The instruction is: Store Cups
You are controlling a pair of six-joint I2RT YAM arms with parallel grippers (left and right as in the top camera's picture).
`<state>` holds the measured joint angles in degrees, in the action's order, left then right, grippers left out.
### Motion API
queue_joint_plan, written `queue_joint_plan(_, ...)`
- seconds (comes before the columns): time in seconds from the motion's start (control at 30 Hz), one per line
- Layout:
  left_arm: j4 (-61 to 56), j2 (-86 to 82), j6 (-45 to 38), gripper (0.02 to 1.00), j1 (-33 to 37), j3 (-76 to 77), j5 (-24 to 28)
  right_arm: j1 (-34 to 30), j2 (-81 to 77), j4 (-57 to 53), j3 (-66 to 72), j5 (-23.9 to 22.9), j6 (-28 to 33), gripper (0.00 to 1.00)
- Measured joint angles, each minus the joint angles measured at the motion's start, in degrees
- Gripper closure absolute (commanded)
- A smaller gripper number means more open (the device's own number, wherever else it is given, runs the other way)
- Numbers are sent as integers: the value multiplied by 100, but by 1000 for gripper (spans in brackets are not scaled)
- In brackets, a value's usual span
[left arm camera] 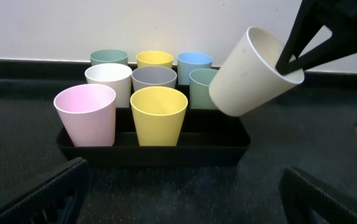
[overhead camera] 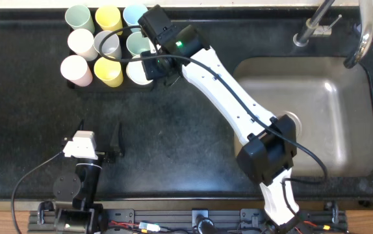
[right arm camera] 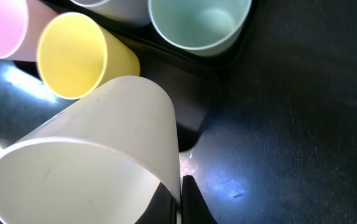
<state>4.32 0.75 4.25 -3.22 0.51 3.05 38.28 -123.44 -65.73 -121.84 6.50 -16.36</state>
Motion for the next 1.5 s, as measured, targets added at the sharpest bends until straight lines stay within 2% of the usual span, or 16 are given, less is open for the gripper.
queue_joint_plan(0.67, 0, 0, 0, 18, 0, 0, 0, 83, -632, 149, 0, -205, -160, 952)
queue_joint_plan(0.77, 0, 0, 0, 18, 0, 0, 0, 85, -649, 186, 0, -201, -181, 809)
queue_joint_plan(0.87, 2, 0, 0, 20, 0, 0, 0, 87, -649, 238, 0, -203, -173, 772)
queue_joint_plan(0.9, 0, 0, 0, 18, 0, 0, 0, 87, -649, 256, 0, -205, -170, 737)
queue_joint_plan(0.97, 0, 0, 0, 18, 0, 0, 0, 85, -649, 278, 0, -203, -195, 606)
queue_joint_plan(1.2, 0, 0, 0, 18, 0, 0, 0, 70, -588, 275, -2, -208, -146, 395)
queue_joint_plan(1.37, 0, 0, 0, 18, 0, 0, 0, -96, 162, 254, -2, -203, 229, 290)
queue_joint_plan(1.5, 0, 0, 0, 20, 0, 0, 0, -634, 1499, -81, -4, -184, 675, 185)
